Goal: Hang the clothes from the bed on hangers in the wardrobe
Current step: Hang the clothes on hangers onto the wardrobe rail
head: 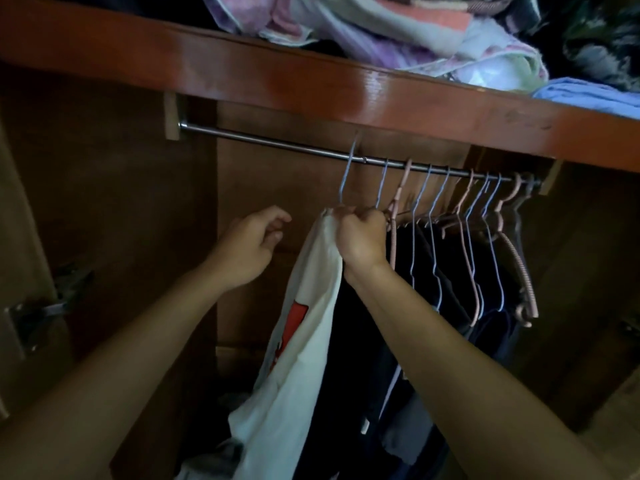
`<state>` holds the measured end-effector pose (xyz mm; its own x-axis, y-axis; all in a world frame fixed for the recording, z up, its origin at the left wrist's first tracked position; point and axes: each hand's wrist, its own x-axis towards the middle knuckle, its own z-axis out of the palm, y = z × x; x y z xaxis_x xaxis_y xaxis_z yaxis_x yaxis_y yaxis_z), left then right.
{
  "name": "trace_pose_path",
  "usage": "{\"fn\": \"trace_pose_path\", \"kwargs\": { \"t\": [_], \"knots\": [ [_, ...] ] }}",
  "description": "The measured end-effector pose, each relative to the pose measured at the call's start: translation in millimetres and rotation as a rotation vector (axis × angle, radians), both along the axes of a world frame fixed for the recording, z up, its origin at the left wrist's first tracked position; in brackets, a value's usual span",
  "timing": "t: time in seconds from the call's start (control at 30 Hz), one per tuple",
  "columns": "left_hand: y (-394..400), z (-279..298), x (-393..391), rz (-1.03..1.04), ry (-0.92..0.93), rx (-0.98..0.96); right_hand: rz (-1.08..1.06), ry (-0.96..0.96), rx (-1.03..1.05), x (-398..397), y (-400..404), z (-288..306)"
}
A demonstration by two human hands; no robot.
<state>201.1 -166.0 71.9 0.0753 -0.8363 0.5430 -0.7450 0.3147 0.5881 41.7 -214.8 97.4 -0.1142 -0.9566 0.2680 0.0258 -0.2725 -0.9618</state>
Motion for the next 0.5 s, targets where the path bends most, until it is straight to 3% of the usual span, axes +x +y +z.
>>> {"fn": "trace_pose_path", "kwargs": {
  "t": [0.23,0.5],
  "knots": [
    [-10,6,2,-0.017,0.004,-0.036,-0.116,0.071,-0.054,-12,-38,22],
    [-15,11,-4,-0.022,-0.011,-0.018,-0.117,0.179,0.028,-16,-59,17]
  ]
}}
